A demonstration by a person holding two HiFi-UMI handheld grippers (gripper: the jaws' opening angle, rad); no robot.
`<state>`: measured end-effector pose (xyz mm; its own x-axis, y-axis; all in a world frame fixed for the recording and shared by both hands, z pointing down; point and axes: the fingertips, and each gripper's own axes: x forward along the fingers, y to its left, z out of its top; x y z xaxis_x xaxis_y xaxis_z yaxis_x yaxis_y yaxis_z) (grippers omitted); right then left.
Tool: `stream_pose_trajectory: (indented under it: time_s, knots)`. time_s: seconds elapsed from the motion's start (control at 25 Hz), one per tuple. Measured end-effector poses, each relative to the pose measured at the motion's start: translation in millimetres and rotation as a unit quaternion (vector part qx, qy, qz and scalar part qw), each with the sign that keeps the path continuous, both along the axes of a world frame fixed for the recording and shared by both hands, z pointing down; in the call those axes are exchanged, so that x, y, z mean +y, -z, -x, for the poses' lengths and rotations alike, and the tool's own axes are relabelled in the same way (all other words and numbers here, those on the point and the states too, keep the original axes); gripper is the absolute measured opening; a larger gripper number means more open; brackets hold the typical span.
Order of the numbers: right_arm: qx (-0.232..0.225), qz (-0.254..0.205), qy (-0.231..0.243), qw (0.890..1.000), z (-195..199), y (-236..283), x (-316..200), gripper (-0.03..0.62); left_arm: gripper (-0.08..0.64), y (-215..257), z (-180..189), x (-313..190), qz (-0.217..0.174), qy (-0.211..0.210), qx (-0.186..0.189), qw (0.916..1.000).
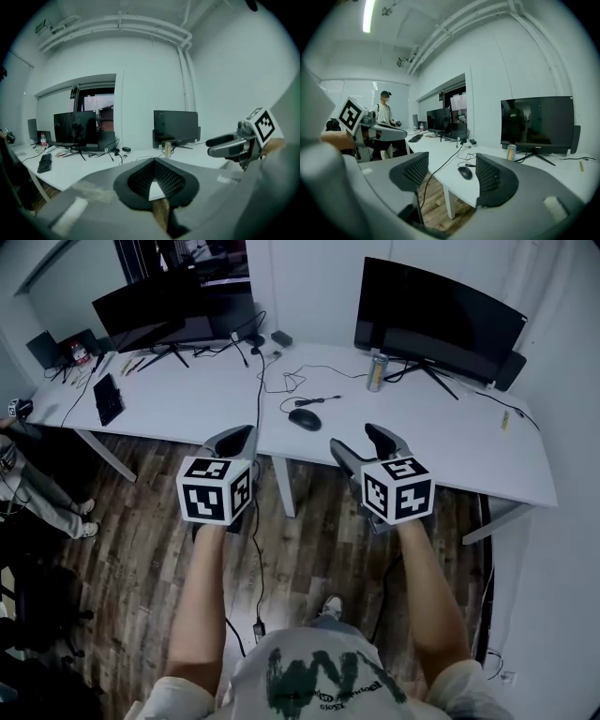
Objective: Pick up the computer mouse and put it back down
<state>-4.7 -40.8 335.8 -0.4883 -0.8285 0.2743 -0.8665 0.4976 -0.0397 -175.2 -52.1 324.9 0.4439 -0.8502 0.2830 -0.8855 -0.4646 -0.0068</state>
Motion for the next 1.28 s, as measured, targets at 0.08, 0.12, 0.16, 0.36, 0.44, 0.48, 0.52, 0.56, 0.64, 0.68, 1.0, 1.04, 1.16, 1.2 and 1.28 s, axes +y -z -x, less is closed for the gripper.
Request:
stream_pose_trajectory:
  time_s: [0.08,0.12,0.16,0.36,0.44,0.48,0.52,0.56,0.64,0.68,1.0,1.04,1.16,1.2,1.28]
  knots:
    - [0.0,0.003,0.008,1.0,-7,-1,-13,0.305,0.002,0,-8,-11,0.001,0.006,-0.004,1.0]
    - [-0.001,0.004,0.011,1.0,-10,-2,-19,0.305,0.002,0,-12,-16,0.002,0.008,-0.006,1.0]
    - [-0.001,0.005,0.013,1.0,-13,-2,-24,0.307,0.002,-1,-15,-21,0.002,0.009,-0.008,0.9999]
    - [-0.005,0.009,0.025,1.0,-26,-8,-45,0.308,0.002,-5,-30,-39,0.005,0.02,-0.013,0.9997]
    - [-0.007,0.011,0.029,0.999,-31,-10,-53,0.308,0.002,-6,-34,-45,0.005,0.025,-0.015,0.9996]
    - [-0.008,0.012,0.032,0.999,-32,-10,-56,0.308,0.002,-6,-36,-48,0.005,0.028,-0.017,0.9994]
    - [-0.009,0.013,0.036,0.999,-33,-11,-59,0.308,0.002,-6,-37,-50,0.005,0.032,-0.017,0.9993]
    - [-0.008,0.014,0.04,0.999,-35,-12,-62,0.308,0.002,-5,-39,-53,0.005,0.035,-0.018,0.9992]
    - [-0.006,0.018,0.047,0.999,-36,-16,-67,0.308,0.002,-6,-43,-57,0.005,0.039,-0.02,0.999]
    - [-0.007,0.021,0.051,0.998,-37,-19,-69,0.308,0.002,-7,-44,-59,0.006,0.041,-0.022,0.9989]
    - [-0.008,0.04,0.084,0.996,-25,-36,-87,0.308,0.002,-16,-35,-67,0.01,0.068,-0.041,0.9968]
    - [-0.007,0.043,0.089,0.995,-21,-39,-89,0.308,0.002,-17,-33,-68,0.01,0.07,-0.04,0.9967]
    - [0.003,0.052,0.103,0.993,-9,-50,-96,0.313,0.002,-22,-27,-72,0.01,0.075,-0.041,0.9962]
    - [0.008,0.056,0.108,0.993,-5,-54,-99,0.314,0.002,-24,-24,-75,0.01,0.077,-0.041,0.9961]
    - [0.019,0.063,0.117,0.991,3,-64,-106,0.314,0.002,-28,-19,-82,0.009,0.079,-0.037,0.9961]
